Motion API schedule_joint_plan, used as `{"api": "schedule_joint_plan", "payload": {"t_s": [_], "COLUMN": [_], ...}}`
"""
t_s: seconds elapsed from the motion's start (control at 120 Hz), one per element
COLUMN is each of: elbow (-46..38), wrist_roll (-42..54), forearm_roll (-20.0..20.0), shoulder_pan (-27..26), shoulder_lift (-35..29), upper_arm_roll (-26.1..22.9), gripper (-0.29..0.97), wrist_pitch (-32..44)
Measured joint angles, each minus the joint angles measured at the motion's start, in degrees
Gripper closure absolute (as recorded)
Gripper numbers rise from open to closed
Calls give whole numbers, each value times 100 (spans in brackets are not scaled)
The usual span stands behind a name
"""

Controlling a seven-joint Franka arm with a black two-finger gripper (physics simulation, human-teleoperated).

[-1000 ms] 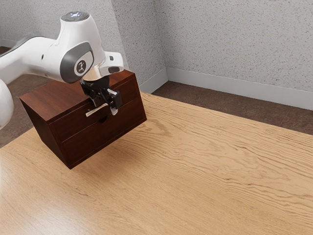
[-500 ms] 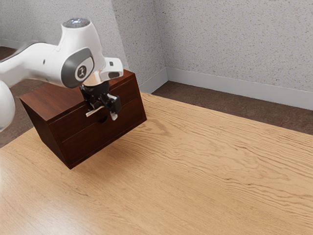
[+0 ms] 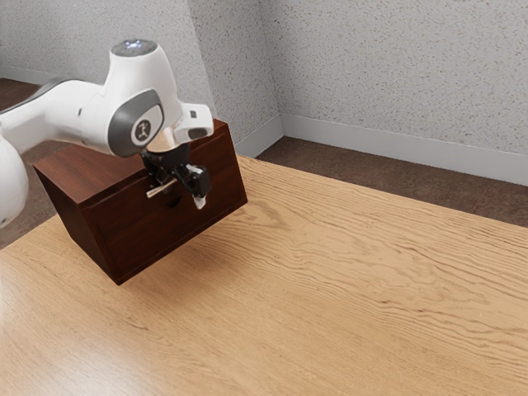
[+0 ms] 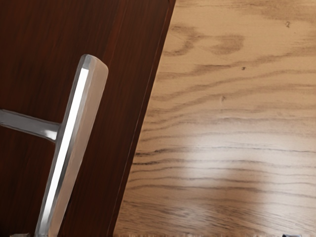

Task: Pull the drawer handle with one arm to open the drawer

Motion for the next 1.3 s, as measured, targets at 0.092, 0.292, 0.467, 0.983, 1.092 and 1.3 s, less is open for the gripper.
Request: {"api": "schedule_joint_plan", "payload": {"t_s": [0.092,0.292,0.467,0.983,1.092,1.3], "elbow": [-88,-236,-359,-768,-816,-972], "wrist_roll": [-29,-110,-192,-501,-569,-705], "forearm_roll": [28,23,15,28,17,22], "shoulder_pan": [-16,-95,-219,-519,-585,-772], "shoulder_lift": [-60,-169,-257,-536,-595,-706], "upper_arm_roll": [-1,16,10,-19,-18,-25], "gripper": [21,26,22,17,20,24], "wrist_pitch": [66,161,239,385,401,428]}}
